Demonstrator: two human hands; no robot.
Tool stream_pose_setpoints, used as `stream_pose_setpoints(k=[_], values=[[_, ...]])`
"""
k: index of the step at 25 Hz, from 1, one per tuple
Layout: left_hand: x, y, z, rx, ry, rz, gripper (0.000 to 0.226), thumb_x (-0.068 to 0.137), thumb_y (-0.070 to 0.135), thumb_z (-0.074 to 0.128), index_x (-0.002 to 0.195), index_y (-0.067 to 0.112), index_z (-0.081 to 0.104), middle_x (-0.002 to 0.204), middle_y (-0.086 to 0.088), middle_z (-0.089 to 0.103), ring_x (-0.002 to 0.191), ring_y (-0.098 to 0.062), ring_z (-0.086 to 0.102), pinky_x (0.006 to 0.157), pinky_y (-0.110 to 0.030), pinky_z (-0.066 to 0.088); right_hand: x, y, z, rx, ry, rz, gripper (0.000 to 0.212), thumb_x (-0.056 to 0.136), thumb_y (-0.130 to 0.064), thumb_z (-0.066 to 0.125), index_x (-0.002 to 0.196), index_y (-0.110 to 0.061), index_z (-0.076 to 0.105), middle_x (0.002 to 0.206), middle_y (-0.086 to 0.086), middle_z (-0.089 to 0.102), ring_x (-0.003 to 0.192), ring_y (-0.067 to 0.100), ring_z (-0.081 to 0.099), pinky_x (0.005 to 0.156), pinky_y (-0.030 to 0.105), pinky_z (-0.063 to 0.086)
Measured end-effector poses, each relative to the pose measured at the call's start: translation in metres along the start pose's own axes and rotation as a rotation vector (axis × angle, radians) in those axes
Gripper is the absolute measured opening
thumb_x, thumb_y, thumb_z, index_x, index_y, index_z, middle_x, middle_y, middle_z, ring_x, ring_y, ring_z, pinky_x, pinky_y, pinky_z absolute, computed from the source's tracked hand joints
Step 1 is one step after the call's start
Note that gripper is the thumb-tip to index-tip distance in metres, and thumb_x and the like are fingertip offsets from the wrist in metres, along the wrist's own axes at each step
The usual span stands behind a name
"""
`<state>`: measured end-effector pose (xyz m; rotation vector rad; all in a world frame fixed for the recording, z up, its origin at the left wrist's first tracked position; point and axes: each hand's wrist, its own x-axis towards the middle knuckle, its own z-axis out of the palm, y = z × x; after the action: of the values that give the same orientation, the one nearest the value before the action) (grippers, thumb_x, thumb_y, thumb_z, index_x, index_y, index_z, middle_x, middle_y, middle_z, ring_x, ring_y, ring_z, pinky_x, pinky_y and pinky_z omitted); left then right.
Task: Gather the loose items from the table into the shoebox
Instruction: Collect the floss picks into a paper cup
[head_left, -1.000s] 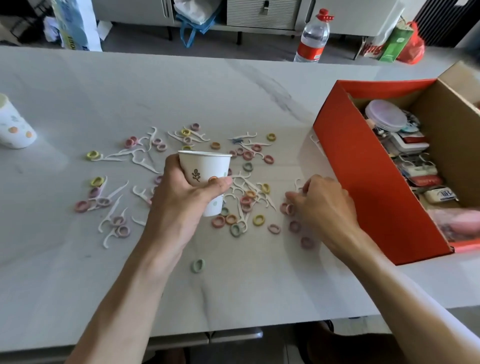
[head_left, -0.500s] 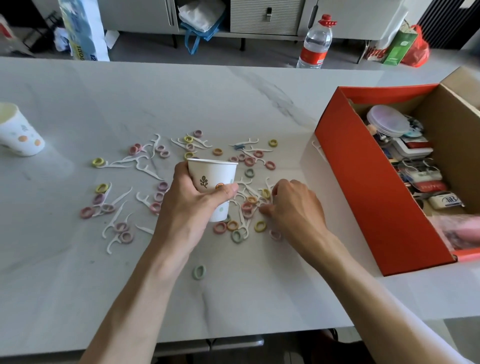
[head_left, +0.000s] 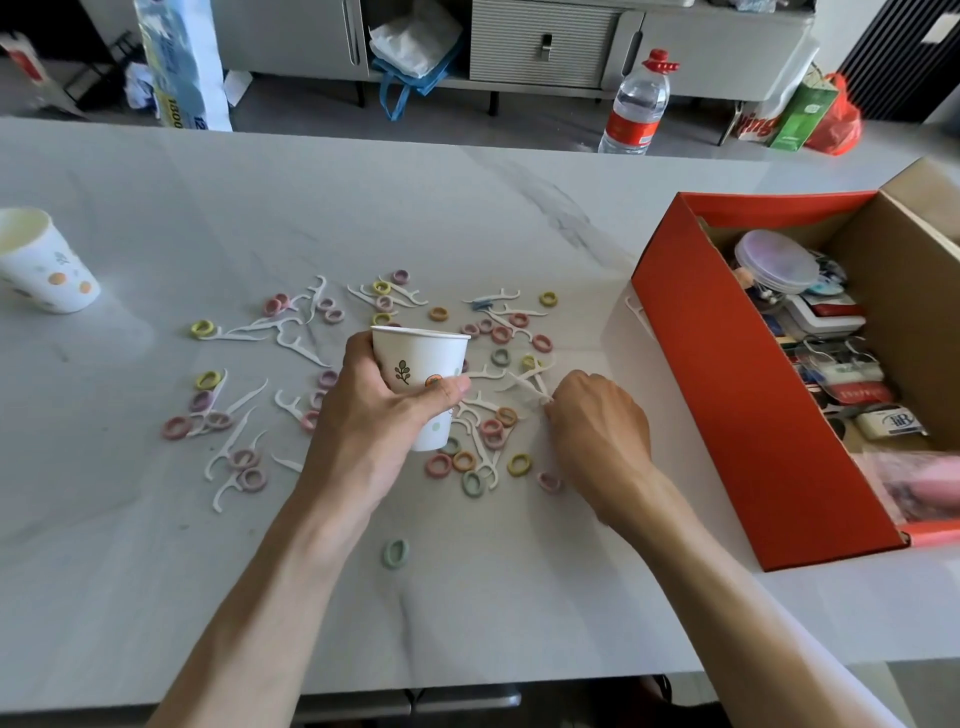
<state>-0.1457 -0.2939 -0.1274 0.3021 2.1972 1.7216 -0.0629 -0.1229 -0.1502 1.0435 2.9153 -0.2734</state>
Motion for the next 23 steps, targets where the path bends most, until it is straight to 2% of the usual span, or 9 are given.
stream_pose_setpoints(k=[4, 6, 9, 11, 13, 16, 18, 21, 23], values=[[0.001, 0.000, -0.001, 0.011, -0.009, 0.044, 0.046, 0.072, 0.023, 0.084, 0.109, 0.024, 0.056, 0.079, 0.028, 0.071, 0.068, 0.007, 0.067, 0.056, -0.011, 0.049, 0.003, 0.009, -0.012, 0.210, 0.041, 0.036, 0.012, 0.094, -0.024, 0.055, 0.090, -0.014, 0.060, 0.085, 0.010, 0.066, 0.075, 0.032, 0.063, 0.064, 0.038, 0.051], [0.001, 0.001, -0.003, 0.025, -0.011, 0.049, 0.049, 0.071, 0.028, 0.085, 0.110, 0.025, 0.056, 0.080, 0.029, 0.071, 0.069, 0.008, 0.067, 0.060, -0.015, 0.051, 0.001, 0.012, -0.022, 0.364, 0.017, 0.033, 0.011, 0.091, -0.024, 0.061, 0.083, -0.018, 0.064, 0.081, 0.007, 0.067, 0.067, 0.027, 0.065, 0.065, 0.042, 0.056], [0.004, 0.000, -0.006, 0.102, 0.005, 0.040, 0.060, 0.058, 0.048, 0.083, 0.109, 0.031, 0.056, 0.087, 0.025, 0.071, 0.078, 0.006, 0.067, 0.074, -0.030, 0.053, -0.009, 0.016, -0.036, 0.375, 0.026, 0.013, 0.009, 0.089, -0.021, 0.065, 0.082, -0.019, 0.069, 0.081, 0.004, 0.069, 0.067, 0.020, 0.064, 0.067, 0.038, 0.057], [0.004, -0.002, -0.008, 0.150, -0.002, 0.050, 0.062, 0.057, 0.050, 0.083, 0.110, 0.034, 0.056, 0.088, 0.022, 0.070, 0.079, 0.007, 0.065, 0.076, -0.030, 0.053, -0.013, 0.015, -0.051, 0.355, 0.067, -0.025, 0.008, 0.090, -0.022, 0.066, 0.087, -0.017, 0.071, 0.080, 0.003, 0.069, 0.070, 0.019, 0.064, 0.067, 0.037, 0.056], [0.004, -0.002, -0.008, 0.187, -0.044, 0.088, 0.061, 0.063, 0.041, 0.087, 0.114, 0.034, 0.054, 0.087, 0.023, 0.068, 0.077, 0.011, 0.063, 0.070, -0.022, 0.051, -0.012, 0.009, -0.073, 0.429, 0.112, -0.102, 0.008, 0.090, -0.024, 0.066, 0.084, -0.020, 0.070, 0.073, -0.004, 0.068, 0.065, 0.009, 0.061, 0.058, 0.022, 0.050], [0.001, -0.002, -0.006, 0.317, -0.108, 0.178, 0.068, 0.063, 0.033, 0.087, 0.119, 0.036, 0.047, 0.095, 0.023, 0.064, 0.086, 0.007, 0.061, 0.066, -0.012, 0.046, -0.007, -0.007, -0.098, 0.646, 0.087, -0.224, 0.010, 0.087, -0.024, 0.069, 0.077, -0.024, 0.068, 0.064, -0.007, 0.068, 0.059, 0.002, 0.060, 0.056, 0.014, 0.045], [0.001, -0.003, -0.004, 0.340, -0.125, 0.225, 0.071, 0.063, 0.028, 0.087, 0.119, 0.040, 0.046, 0.101, 0.021, 0.063, 0.090, 0.004, 0.060, 0.069, -0.014, 0.048, -0.008, -0.014, -0.096, 0.714, -0.010, -0.257, 0.010, 0.087, -0.022, 0.069, 0.077, -0.023, 0.068, 0.066, -0.007, 0.069, 0.058, 0.001, 0.060, 0.059, 0.016, 0.048], [0.004, -0.003, -0.002, 0.280, -0.167, 0.237, 0.069, 0.063, 0.017, 0.084, 0.116, 0.044, 0.048, 0.100, 0.021, 0.065, 0.092, 0.002, 0.061, 0.069, -0.014, 0.049, -0.007, -0.016, -0.083, 0.673, -0.132, -0.269, 0.008, 0.087, -0.022, 0.068, 0.080, -0.022, 0.068, 0.068, -0.005, 0.069, 0.062, 0.003, 0.062, 0.066, 0.026, 0.052], [0.005, -0.003, -0.002, 0.258, -0.179, 0.254, 0.070, 0.064, 0.014, 0.084, 0.118, 0.041, 0.050, 0.102, 0.019, 0.066, 0.094, 0.000, 0.061, 0.070, -0.012, 0.047, -0.004, -0.017, -0.079, 0.646, -0.152, -0.291, 0.007, 0.087, -0.022, 0.068, 0.080, -0.022, 0.069, 0.066, -0.007, 0.066, 0.059, 0.000, 0.059, 0.060, 0.019, 0.048]])
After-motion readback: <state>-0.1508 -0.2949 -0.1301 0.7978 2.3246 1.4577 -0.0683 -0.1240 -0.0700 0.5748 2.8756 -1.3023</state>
